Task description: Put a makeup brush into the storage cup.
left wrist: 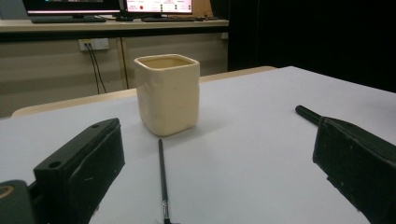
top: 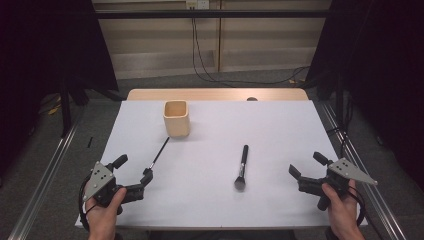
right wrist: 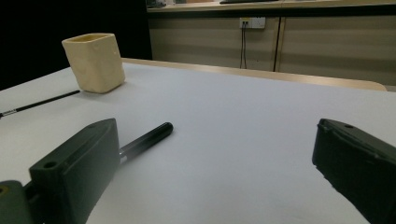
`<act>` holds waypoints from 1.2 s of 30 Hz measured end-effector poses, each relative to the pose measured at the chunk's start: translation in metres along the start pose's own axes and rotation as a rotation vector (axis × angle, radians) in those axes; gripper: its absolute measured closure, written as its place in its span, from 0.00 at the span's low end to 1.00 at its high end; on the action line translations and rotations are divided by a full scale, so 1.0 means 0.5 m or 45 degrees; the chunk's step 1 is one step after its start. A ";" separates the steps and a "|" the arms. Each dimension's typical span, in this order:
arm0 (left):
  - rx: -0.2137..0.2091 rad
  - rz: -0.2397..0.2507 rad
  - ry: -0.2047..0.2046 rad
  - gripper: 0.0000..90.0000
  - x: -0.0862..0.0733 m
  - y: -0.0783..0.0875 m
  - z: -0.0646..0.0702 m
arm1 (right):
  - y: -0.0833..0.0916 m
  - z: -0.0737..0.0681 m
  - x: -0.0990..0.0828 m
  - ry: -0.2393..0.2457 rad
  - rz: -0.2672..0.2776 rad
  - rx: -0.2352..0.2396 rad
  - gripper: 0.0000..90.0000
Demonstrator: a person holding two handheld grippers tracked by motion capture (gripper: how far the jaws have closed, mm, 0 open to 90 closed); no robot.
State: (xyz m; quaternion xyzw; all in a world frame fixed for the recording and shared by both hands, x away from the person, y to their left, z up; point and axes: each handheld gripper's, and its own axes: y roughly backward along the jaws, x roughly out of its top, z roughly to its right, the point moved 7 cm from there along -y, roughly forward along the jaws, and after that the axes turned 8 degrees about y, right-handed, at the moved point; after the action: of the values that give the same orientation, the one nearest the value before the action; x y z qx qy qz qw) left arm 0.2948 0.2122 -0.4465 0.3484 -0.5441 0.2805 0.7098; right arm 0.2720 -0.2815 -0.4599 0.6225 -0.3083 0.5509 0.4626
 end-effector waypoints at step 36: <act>0.018 -0.004 -0.012 0.02 0.057 -0.049 -0.019 | -0.020 -0.002 -0.002 0.013 -0.029 0.022 0.01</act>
State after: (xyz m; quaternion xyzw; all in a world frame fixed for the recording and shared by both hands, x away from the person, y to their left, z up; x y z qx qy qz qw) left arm 0.3262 0.2058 -0.4252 0.3557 -0.5448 0.2816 0.7053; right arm 0.2804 -0.2767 -0.4635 0.6271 -0.2941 0.5512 0.4651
